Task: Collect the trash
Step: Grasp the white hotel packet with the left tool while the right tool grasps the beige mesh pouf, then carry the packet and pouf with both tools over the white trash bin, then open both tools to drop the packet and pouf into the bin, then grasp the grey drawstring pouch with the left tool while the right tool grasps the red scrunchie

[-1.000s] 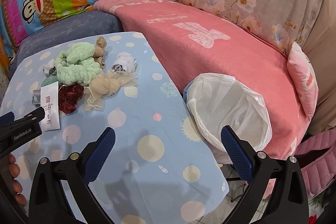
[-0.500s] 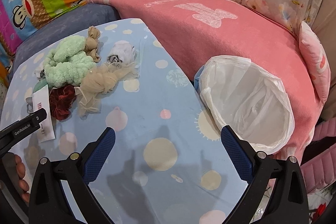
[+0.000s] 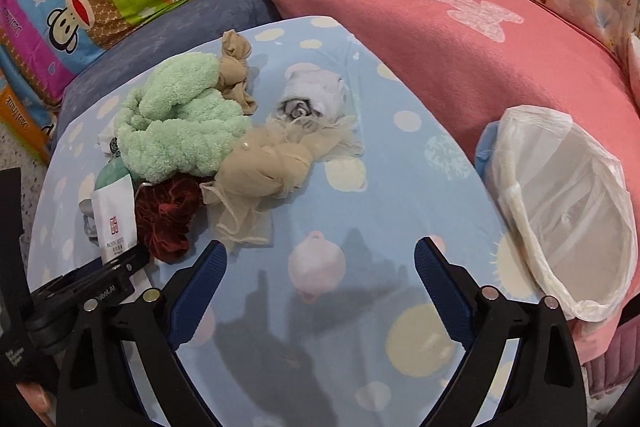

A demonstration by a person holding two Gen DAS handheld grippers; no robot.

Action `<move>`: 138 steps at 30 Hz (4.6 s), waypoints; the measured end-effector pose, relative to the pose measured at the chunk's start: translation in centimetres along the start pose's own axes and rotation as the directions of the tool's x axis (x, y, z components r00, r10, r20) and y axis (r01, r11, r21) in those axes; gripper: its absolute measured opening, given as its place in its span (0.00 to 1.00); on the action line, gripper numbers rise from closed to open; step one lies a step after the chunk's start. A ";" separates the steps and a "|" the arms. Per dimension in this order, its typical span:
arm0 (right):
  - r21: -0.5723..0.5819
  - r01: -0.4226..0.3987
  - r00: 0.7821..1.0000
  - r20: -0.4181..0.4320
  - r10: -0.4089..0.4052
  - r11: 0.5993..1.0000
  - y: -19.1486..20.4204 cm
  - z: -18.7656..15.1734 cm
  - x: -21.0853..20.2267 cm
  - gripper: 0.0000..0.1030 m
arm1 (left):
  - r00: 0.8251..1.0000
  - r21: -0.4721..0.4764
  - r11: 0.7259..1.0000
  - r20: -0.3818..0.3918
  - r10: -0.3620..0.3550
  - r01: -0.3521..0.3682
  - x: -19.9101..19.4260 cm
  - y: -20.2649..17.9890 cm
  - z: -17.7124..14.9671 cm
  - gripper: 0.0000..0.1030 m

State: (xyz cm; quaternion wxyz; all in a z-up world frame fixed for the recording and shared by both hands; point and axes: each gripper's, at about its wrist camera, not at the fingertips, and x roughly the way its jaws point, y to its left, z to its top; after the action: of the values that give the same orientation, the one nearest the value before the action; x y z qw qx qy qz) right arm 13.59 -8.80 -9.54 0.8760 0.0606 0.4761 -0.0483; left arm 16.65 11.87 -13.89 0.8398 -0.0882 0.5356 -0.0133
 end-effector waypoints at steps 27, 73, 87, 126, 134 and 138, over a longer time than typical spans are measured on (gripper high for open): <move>-0.053 -0.163 0.978 0.121 0.169 0.985 1.6 3.9 -5.6 0.02 | 0.983 0.065 0.998 0.182 -0.012 0.000 -9.7 -2.4 1.2 0.49; 0.335 0.001 0.956 0.276 -0.100 0.942 -25.4 3.0 -14.7 0.02 | 0.939 0.500 0.841 0.143 -0.313 0.205 -13.1 -31.1 -3.6 0.50; 0.406 0.033 0.952 0.267 -0.153 0.913 -29.4 3.5 -14.2 0.08 | 0.919 0.567 0.777 0.082 -0.385 0.275 -11.4 -36.3 -3.9 0.62; 0.288 0.039 0.954 0.275 -0.121 0.957 -22.0 4.5 -13.9 0.57 | 0.941 0.403 0.892 0.169 -0.294 0.206 -11.0 -27.6 -0.6 0.83; 0.207 0.005 0.963 0.261 -0.061 0.978 -16.5 4.7 -13.1 0.57 | 0.951 0.308 0.935 0.191 -0.244 0.178 -10.8 -21.7 0.6 0.83; 0.171 -0.006 0.967 0.251 -0.037 0.985 -13.9 4.7 -12.6 0.57 | 0.954 0.271 0.949 0.202 -0.222 0.164 -10.9 -18.9 1.1 0.83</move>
State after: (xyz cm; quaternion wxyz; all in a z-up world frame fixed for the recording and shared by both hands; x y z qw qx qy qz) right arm 8.70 -22.93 2.71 0.9207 0.1249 0.3551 -0.1030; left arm 14.31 -5.30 -0.59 0.8950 -0.0345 0.4175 -0.1532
